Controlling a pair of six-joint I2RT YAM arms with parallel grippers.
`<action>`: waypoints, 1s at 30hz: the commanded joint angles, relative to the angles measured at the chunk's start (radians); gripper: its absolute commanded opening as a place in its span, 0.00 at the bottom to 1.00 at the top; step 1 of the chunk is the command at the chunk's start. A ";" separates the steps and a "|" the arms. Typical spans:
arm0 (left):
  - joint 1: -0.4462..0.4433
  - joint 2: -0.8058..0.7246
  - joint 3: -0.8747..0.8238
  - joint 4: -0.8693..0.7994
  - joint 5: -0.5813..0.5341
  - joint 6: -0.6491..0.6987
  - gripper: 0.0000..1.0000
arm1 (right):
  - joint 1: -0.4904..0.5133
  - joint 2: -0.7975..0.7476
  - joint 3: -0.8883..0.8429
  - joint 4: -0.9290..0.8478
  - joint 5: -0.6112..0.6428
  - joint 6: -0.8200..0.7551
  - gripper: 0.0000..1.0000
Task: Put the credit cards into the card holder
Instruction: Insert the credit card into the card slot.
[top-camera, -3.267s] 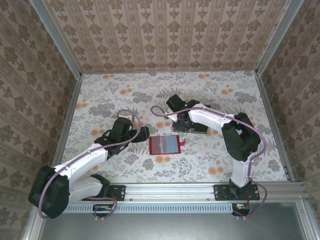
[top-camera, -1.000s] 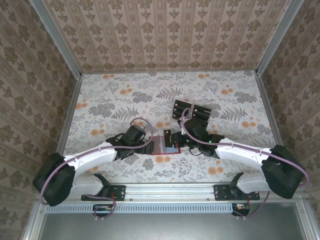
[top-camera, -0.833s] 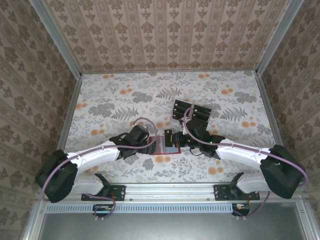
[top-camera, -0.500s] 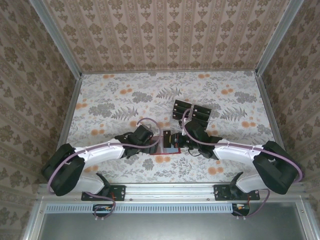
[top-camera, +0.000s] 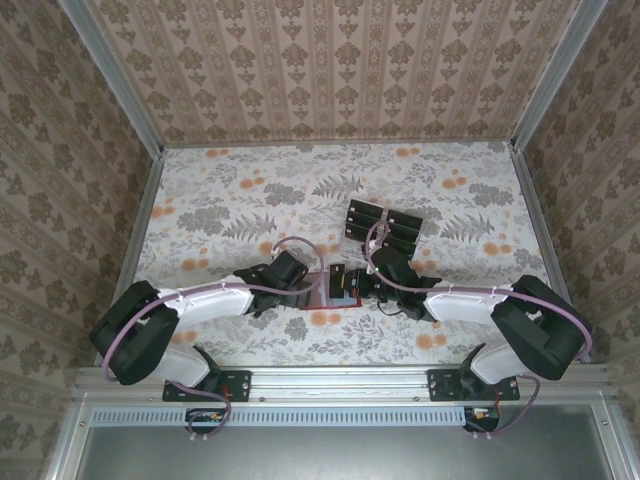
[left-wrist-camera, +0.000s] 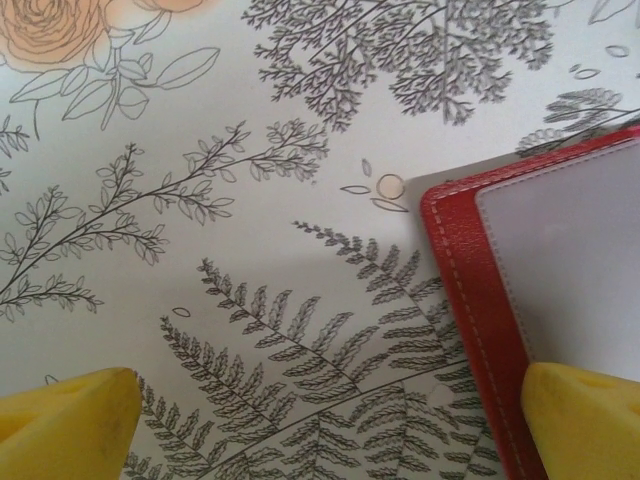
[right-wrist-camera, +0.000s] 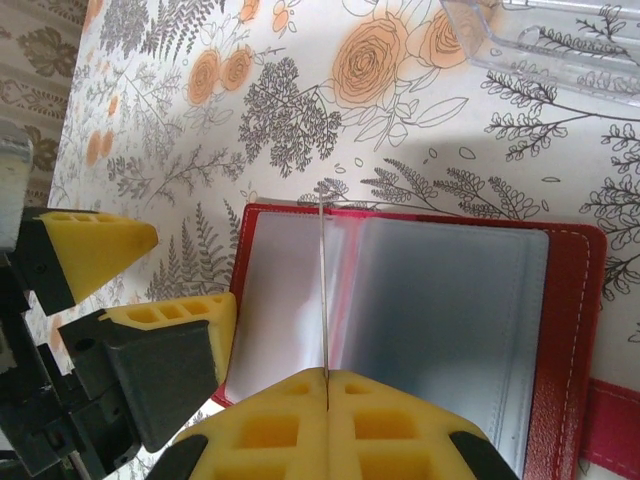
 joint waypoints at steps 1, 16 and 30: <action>0.015 0.017 -0.016 -0.023 -0.012 0.007 1.00 | -0.007 0.014 -0.025 0.063 -0.007 0.029 0.00; 0.039 0.038 -0.020 -0.001 0.009 0.019 1.00 | -0.007 0.024 -0.063 0.213 -0.034 0.098 0.00; 0.038 0.035 -0.016 -0.008 0.004 0.020 1.00 | -0.007 0.092 -0.123 0.337 -0.022 0.137 0.00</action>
